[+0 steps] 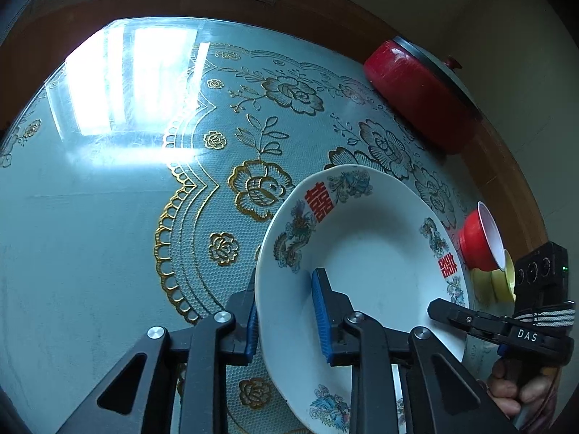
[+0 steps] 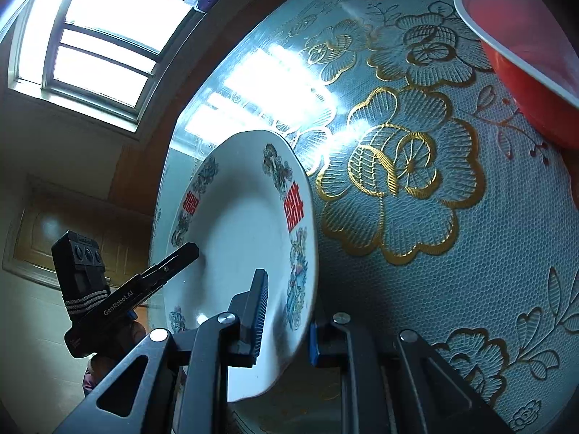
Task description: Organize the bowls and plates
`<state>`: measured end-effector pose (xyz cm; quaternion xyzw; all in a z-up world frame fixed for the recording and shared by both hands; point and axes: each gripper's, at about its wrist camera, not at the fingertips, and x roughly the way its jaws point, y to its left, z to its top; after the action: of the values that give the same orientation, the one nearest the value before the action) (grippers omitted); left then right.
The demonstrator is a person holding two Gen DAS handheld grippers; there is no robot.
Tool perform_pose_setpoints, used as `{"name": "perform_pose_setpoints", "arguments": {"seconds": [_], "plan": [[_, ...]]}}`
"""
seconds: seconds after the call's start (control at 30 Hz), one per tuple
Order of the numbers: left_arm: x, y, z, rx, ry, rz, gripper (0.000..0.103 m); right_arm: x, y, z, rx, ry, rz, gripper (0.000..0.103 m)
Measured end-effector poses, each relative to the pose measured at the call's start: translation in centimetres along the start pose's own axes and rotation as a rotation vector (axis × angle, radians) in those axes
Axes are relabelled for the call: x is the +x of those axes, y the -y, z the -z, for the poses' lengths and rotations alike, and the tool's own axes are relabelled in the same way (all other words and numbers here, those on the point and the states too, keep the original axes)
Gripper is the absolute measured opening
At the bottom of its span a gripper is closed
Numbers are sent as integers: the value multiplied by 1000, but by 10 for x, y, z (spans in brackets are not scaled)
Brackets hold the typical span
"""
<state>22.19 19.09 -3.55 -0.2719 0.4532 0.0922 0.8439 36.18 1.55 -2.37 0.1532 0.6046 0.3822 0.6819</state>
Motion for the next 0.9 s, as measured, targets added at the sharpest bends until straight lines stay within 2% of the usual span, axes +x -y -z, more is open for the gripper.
{"name": "perform_pose_setpoints", "arguments": {"seconds": [0.07,0.17,0.27,0.4,0.5,0.67,0.73,0.9], "plan": [[-1,5,4,26,-13,-2,26,-2,-5,-2,-27,12,32,20],[-5,11,14,49,-41,45,25,-5,-8,-7,-46,21,82,20],[-3,15,18,56,-44,37,25,-3,-10,-12,-64,-9,83,20],[0,9,10,-25,-12,33,25,-4,0,-17,-27,-20,38,20],[0,13,9,-2,-1,6,25,-4,4,-18,-24,-12,12,20],[-10,25,23,57,3,4,24,-9,1,-13,-76,21,71,20],[-10,26,26,49,-21,25,23,-12,2,-13,-68,13,86,20],[-23,39,33,80,-16,55,22,-19,2,-8,-91,-16,96,19]]}}
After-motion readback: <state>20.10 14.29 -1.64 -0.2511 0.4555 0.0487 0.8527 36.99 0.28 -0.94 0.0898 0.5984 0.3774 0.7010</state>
